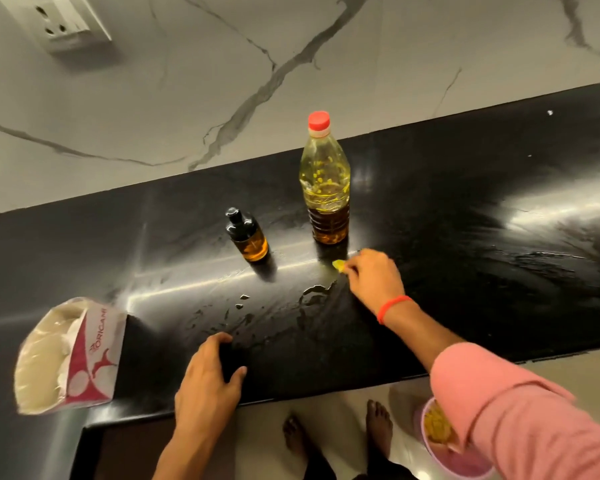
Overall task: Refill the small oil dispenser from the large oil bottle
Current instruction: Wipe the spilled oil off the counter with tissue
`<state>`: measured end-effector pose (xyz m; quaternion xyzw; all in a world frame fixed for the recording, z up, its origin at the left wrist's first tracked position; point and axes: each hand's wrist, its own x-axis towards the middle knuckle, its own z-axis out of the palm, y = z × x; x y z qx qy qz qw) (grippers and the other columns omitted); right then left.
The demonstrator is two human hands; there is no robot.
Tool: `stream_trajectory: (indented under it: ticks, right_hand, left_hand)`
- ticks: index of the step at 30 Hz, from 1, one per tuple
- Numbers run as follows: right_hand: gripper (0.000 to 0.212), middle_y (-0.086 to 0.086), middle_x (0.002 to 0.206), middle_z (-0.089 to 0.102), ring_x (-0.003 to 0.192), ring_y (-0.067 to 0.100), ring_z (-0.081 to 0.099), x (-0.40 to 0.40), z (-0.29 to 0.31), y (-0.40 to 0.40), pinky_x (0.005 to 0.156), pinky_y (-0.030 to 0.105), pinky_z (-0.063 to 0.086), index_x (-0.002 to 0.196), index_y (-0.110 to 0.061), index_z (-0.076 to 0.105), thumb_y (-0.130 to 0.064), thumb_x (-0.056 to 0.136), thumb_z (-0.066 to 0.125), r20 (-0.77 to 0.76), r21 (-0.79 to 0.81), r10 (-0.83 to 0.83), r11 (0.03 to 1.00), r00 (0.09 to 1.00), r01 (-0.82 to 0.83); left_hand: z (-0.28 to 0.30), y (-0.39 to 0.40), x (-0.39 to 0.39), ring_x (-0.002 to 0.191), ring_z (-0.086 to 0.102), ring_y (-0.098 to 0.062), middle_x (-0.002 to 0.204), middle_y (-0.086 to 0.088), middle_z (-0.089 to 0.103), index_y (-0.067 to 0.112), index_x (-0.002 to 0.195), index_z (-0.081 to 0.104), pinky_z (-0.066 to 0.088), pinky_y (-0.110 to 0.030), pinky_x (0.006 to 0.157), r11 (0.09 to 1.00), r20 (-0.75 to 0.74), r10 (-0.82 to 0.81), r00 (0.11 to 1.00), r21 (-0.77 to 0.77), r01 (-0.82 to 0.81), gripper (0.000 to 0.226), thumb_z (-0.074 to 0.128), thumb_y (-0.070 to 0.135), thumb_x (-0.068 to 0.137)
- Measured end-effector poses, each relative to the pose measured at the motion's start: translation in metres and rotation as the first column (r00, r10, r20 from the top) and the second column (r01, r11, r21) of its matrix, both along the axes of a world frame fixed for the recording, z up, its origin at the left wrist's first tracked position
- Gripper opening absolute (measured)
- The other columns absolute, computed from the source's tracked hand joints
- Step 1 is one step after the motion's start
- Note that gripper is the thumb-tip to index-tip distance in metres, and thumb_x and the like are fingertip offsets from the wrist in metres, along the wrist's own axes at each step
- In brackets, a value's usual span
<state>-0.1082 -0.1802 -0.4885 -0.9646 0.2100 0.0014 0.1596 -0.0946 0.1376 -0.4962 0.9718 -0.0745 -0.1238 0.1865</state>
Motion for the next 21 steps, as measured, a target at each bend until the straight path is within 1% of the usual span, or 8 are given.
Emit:
stream_trajectory:
  ticks: [3,7,9,11,13,16,18,21]
  right_hand:
    - [0.023,0.012,0.103,0.068,0.096,0.032,0.068,0.018,-0.001,0.036,0.084,0.041,0.057,0.104,-0.013,0.076,-0.021,0.098,0.054,-0.009,0.007,0.033,0.999,0.999,-0.032]
    - [0.023,0.010,0.107,0.062,0.102,0.032,0.063,-0.009,-0.005,0.120,0.083,0.042,0.053,0.108,-0.013,0.071,-0.015,0.097,0.050,-0.083,0.126,0.428,0.900,0.900,-0.416]
    - [0.023,0.009,0.107,0.060,0.103,0.032,0.060,-0.024,-0.004,0.119,0.083,0.044,0.052,0.107,-0.012,0.070,-0.015,0.095,0.051,-0.106,0.139,0.528,0.847,0.842,-0.514]
    - [0.023,0.009,0.107,0.062,0.103,0.032,0.062,-0.023,-0.003,0.085,0.084,0.043,0.052,0.104,-0.011,0.070,-0.019,0.097,0.050,-0.148,0.054,0.441,0.897,0.885,-0.438]
    - [0.025,0.010,0.106,0.065,0.101,0.033,0.065,-0.009,0.001,0.043,0.086,0.041,0.053,0.103,-0.013,0.073,-0.022,0.098,0.051,-0.157,-0.024,0.247,0.967,0.956,-0.254]
    - [0.024,0.011,0.106,0.068,0.100,0.032,0.066,0.014,0.005,0.024,0.085,0.038,0.052,0.105,-0.015,0.077,-0.021,0.099,0.055,-0.053,-0.018,0.005,1.000,0.999,-0.006]
    - [0.025,0.011,0.108,0.067,0.100,0.032,0.066,0.022,0.004,0.056,0.084,0.038,0.054,0.108,-0.014,0.074,-0.021,0.100,0.052,-0.068,-0.037,0.045,0.998,0.997,-0.047]
    - [0.022,0.010,0.107,0.065,0.102,0.033,0.065,0.001,0.000,0.130,0.084,0.040,0.054,0.105,-0.014,0.070,-0.016,0.097,0.051,-0.103,0.084,0.336,0.941,0.936,-0.328]
  left_hand:
    - [0.001,0.001,0.002,0.126,0.055,-0.015,0.132,0.015,0.056,0.045,0.129,0.042,0.050,-0.043,0.082,1.000,0.002,-0.014,1.000,0.016,0.014,0.057,0.077,0.038,0.084]
    - [0.000,0.004,0.006,0.125,0.056,-0.015,0.133,0.015,0.056,0.047,0.130,0.039,0.052,-0.042,0.082,0.999,0.003,-0.031,1.000,0.032,0.031,0.062,0.078,0.043,0.082]
    - [-0.001,0.007,0.006,0.125,0.057,-0.015,0.134,0.015,0.056,0.047,0.131,0.039,0.053,-0.041,0.082,0.999,0.009,-0.042,0.999,0.026,0.042,0.063,0.079,0.044,0.082]
    - [-0.001,0.009,0.005,0.126,0.056,-0.014,0.136,0.016,0.055,0.048,0.131,0.038,0.052,-0.042,0.082,0.999,0.015,-0.046,0.999,0.014,0.046,0.064,0.078,0.044,0.082]
    - [-0.001,0.010,0.005,0.127,0.055,-0.014,0.137,0.017,0.054,0.049,0.132,0.037,0.052,-0.043,0.084,0.999,0.016,-0.045,0.999,0.006,0.045,0.064,0.078,0.044,0.083]
    - [-0.001,0.009,0.005,0.127,0.055,-0.014,0.137,0.016,0.054,0.047,0.133,0.038,0.054,-0.043,0.085,0.999,0.020,-0.045,0.999,0.005,0.045,0.064,0.078,0.043,0.083]
    - [0.001,0.008,0.005,0.126,0.055,-0.012,0.135,0.017,0.054,0.046,0.133,0.039,0.053,-0.041,0.083,0.999,0.032,-0.052,0.998,0.004,0.052,0.064,0.078,0.043,0.083]
    - [-0.001,0.010,0.006,0.124,0.056,-0.012,0.132,0.019,0.055,0.046,0.132,0.039,0.052,-0.039,0.081,0.999,0.030,-0.049,0.998,-0.002,0.050,0.065,0.079,0.044,0.081]
